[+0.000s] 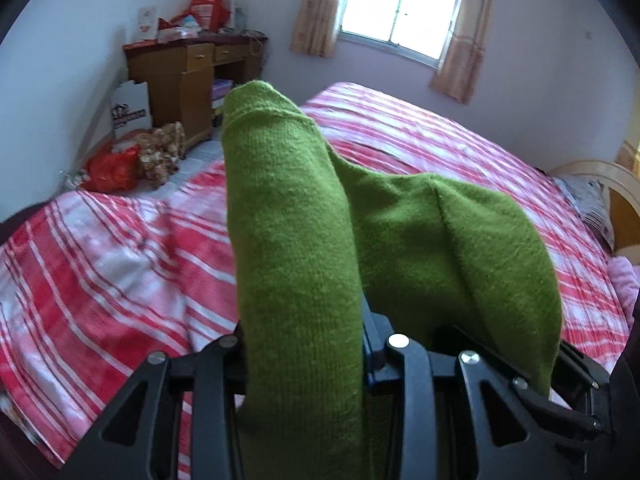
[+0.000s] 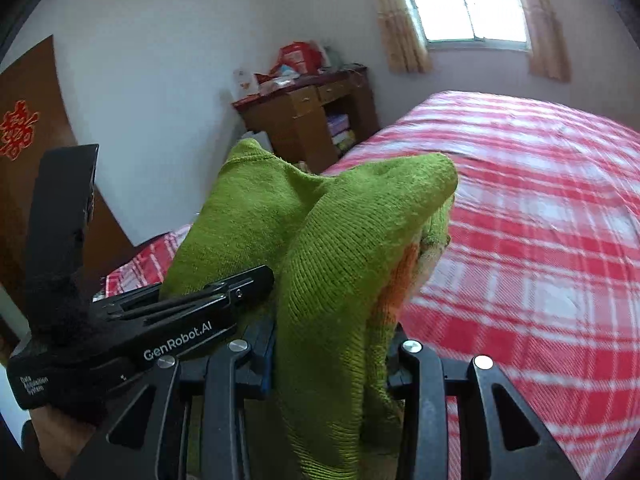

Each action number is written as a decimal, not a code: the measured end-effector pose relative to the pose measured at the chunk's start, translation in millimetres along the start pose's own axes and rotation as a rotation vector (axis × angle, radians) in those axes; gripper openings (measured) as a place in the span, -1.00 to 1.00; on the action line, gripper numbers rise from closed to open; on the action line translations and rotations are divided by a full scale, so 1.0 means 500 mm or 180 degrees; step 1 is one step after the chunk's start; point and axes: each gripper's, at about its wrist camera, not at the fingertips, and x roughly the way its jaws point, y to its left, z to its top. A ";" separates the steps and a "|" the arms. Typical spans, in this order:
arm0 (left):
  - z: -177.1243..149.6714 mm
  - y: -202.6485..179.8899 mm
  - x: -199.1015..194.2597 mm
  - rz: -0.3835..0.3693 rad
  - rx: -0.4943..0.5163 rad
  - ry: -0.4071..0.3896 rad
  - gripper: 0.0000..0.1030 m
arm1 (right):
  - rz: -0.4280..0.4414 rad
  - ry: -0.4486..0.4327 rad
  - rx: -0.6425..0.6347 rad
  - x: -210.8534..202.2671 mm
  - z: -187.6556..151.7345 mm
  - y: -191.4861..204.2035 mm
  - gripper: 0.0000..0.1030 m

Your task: Fold small clothes

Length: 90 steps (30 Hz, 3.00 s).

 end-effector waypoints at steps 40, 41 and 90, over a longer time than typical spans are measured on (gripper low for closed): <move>0.123 0.259 0.267 -0.0360 -0.1163 0.0531 0.22 | 0.0814 0.0836 0.0663 0.441 0.186 -0.181 0.33; 0.122 0.255 0.267 -0.0317 -0.1150 0.0497 0.23 | 0.0842 0.0823 0.0684 0.448 0.194 -0.185 0.36; -0.084 0.035 0.041 0.0987 0.0176 0.0180 0.80 | -0.0477 0.0232 -0.0047 0.129 -0.049 -0.027 -0.42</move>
